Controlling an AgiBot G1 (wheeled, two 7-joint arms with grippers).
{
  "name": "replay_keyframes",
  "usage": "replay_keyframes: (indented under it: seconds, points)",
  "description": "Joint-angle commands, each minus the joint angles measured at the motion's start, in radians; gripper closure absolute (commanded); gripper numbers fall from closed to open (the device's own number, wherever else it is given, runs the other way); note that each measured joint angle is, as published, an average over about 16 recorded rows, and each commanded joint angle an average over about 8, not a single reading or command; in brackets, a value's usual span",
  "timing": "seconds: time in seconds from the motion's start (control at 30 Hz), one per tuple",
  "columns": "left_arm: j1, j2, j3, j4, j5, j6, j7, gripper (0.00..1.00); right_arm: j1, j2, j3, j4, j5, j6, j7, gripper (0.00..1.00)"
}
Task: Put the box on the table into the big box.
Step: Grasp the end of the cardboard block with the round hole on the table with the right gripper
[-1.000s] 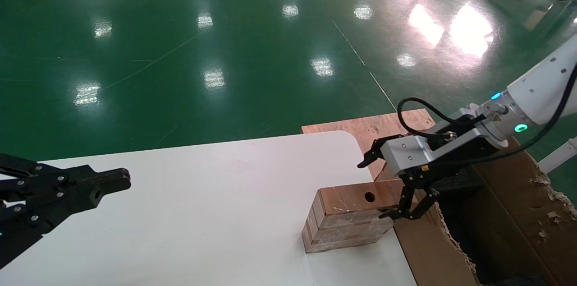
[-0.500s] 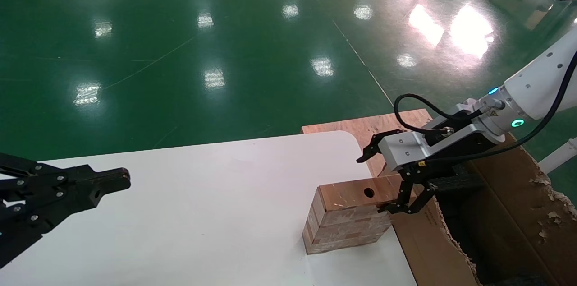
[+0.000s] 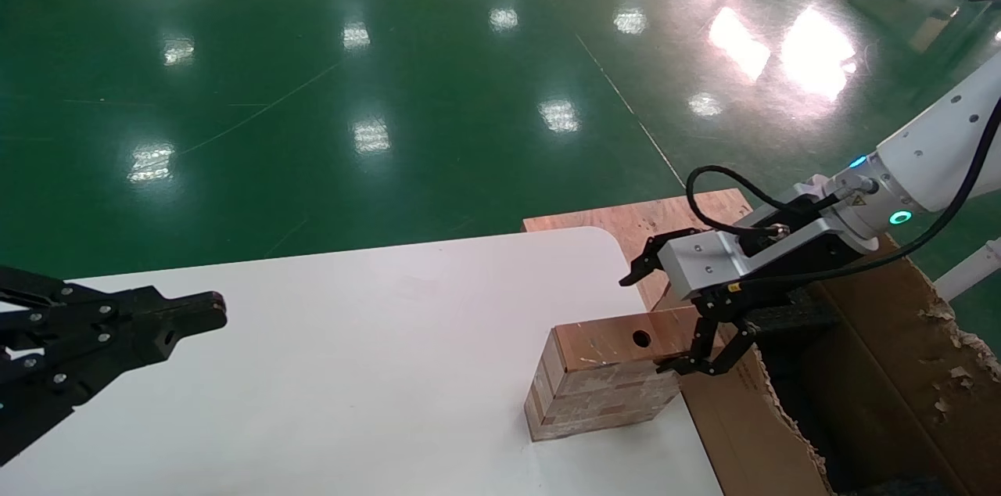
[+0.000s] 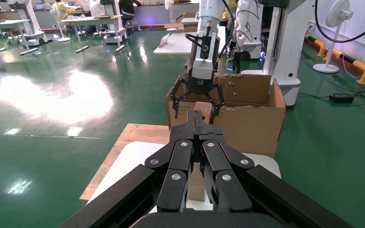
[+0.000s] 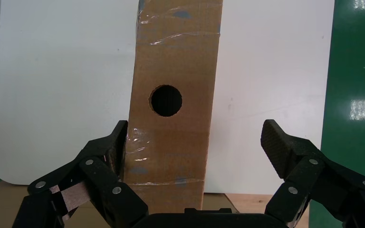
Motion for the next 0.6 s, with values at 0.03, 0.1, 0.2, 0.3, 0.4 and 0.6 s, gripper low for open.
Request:
replay_keyframes:
  seconds: [0.03,0.1,0.2,0.3,0.4,0.6]
  points:
    - [0.000,0.000,0.000,0.000,0.000,0.000,0.000,1.00,-0.001,0.001,0.000,0.000,0.000,-0.001,0.000,1.00]
    - [0.000,0.000,0.000,0.000,0.000,0.000,0.000,1.00,-0.001,0.001,0.000,0.000,0.001,-0.001,0.000,1.00]
    - [0.000,0.000,0.000,0.000,0.000,0.000,0.000,1.00,-0.002,0.001,0.001,0.001,0.001,-0.001,0.000,1.00]
    - [0.000,0.000,0.000,0.000,0.000,0.000,0.000,1.00,-0.002,0.002,0.001,0.001,0.001,-0.001,0.000,1.00]
    - [0.000,0.000,0.000,0.000,0.000,0.000,0.000,1.00,-0.002,0.002,0.001,0.001,0.001,-0.002,0.000,1.00]
    - [0.000,0.000,0.000,0.000,0.000,0.000,0.000,1.00,-0.003,0.002,0.002,0.001,0.002,-0.002,0.000,1.00]
